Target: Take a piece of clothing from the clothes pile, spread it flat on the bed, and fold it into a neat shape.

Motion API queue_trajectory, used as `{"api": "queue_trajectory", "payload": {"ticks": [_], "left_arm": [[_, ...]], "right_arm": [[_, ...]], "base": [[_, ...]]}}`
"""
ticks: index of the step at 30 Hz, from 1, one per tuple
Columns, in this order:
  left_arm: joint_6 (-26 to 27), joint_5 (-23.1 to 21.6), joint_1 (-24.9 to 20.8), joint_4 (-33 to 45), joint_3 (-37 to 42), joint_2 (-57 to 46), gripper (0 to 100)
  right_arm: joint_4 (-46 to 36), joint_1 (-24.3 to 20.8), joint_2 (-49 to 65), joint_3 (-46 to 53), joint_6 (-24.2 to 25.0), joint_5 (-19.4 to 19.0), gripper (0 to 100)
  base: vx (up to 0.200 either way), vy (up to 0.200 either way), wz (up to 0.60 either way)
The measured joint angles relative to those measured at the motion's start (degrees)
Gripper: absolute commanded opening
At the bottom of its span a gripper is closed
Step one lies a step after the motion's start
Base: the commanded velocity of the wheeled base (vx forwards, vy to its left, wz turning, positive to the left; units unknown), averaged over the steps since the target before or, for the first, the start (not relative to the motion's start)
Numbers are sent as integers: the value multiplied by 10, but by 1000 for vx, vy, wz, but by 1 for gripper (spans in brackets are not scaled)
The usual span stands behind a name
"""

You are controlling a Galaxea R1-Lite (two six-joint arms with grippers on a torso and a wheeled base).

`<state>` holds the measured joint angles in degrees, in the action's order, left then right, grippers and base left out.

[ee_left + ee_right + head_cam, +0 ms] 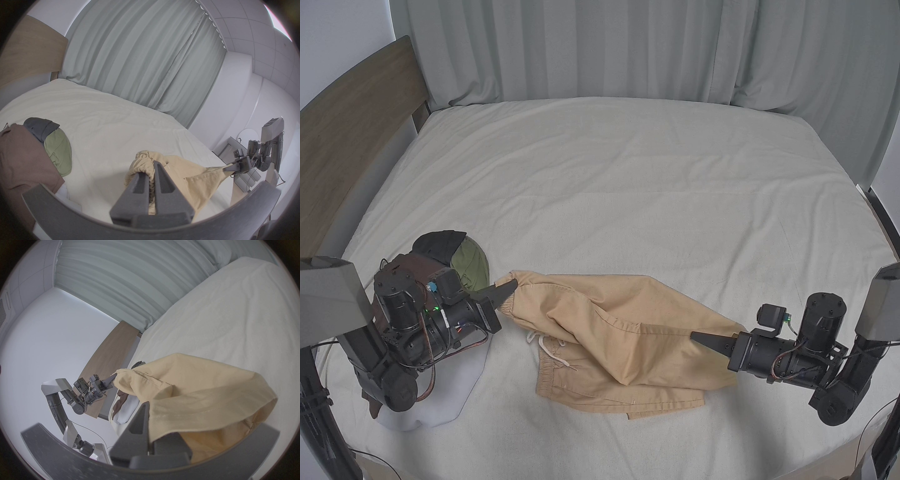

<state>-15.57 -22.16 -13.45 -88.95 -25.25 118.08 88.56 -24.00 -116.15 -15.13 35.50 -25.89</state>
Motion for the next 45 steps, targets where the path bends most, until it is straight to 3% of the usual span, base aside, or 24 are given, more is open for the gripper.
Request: {"api": "queue_trajectory", "payload": {"ticks": [16, 27, 45], "left_arm": [[-39, -111, 40, 0, 25, -68, 0], [-42, -138, 70, 0, 28, -97, 0], [-39, -138, 67, 0, 20, -91, 0]], "right_arm": [[0, -10, 25, 0, -13, 0, 0], [0, -33, 48, -3, -14, 0, 0], [1, -19, 61, -43, -10, 18, 0]], "base": [[0, 0, 0], [0, 0, 0], [0, 0, 0]]}}
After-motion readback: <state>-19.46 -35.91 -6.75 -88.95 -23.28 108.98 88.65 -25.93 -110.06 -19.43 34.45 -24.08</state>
